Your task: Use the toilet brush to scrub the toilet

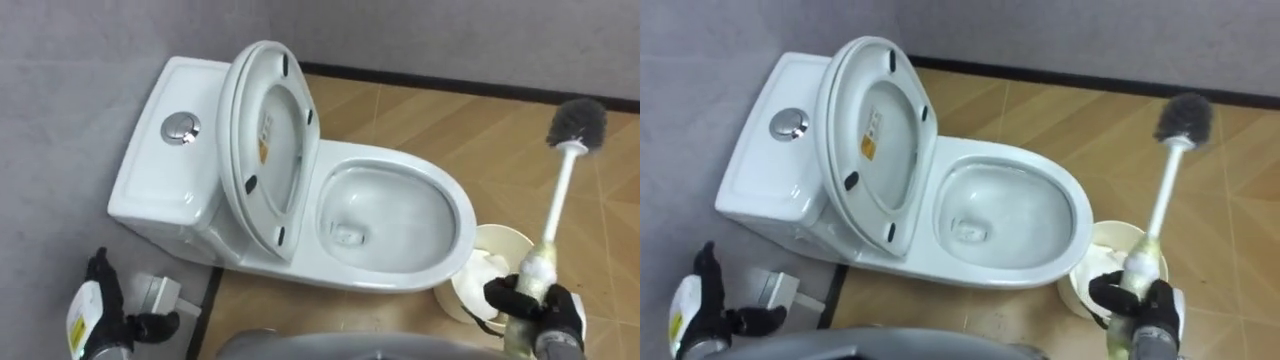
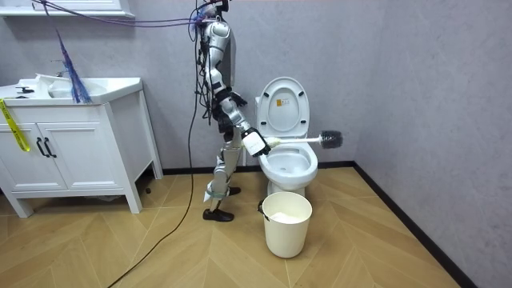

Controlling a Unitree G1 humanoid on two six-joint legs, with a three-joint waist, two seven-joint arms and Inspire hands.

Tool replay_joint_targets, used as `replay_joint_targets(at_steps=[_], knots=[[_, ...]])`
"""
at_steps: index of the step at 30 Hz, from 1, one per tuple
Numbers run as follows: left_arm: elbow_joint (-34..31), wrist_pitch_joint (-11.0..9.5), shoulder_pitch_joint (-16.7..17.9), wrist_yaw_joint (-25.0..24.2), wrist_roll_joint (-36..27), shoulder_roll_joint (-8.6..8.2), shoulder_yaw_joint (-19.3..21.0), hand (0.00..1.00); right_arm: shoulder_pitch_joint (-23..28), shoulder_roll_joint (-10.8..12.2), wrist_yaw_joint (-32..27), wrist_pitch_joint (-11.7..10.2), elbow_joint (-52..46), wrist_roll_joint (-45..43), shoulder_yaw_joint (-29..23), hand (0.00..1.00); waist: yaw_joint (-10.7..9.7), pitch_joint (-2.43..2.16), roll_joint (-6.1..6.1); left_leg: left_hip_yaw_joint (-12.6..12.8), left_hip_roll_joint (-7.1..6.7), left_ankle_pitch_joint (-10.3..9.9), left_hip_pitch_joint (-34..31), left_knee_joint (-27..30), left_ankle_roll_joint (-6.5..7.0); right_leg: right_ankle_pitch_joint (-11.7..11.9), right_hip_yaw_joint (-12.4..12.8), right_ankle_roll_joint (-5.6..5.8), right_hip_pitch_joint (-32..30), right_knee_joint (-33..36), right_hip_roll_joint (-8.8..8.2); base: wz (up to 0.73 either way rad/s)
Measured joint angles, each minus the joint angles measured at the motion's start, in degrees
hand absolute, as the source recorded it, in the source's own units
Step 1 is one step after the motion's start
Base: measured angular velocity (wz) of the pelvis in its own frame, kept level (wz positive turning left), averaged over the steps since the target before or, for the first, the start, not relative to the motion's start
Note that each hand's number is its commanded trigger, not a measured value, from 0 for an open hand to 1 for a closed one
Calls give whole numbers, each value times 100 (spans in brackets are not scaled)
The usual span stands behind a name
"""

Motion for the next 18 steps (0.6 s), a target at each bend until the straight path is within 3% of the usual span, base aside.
replay_joint_targets(at_steps=[5,7,11,18], knots=[[654,-15,-17,-230,-895,-312,531,0,74,28,-122,-46,282,389,-394,0,-110,6,35,89,11,-79,170,-32,-13,1,142,3,102,1,0,-15],[920,-8,-25,-354,-1229,-316,640,0,59,36,-122,-67,431,522,-476,0,-146,6,15,92,12,-81,181,-34,-13,3,148,6,96,-3,0,-12],[1336,199,-123,-772,-1649,-323,746,0,99,174,-50,-33,943,463,-508,0,-233,0,-23,93,21,-103,177,-33,-18,5,163,9,92,-2,5,1],[1806,616,-502,-1327,-1548,-334,959,0,-97,203,226,226,1997,-780,-441,0,-236,29,26,108,22,-144,209,-17,19,23,240,43,71,-6,5,-5]])
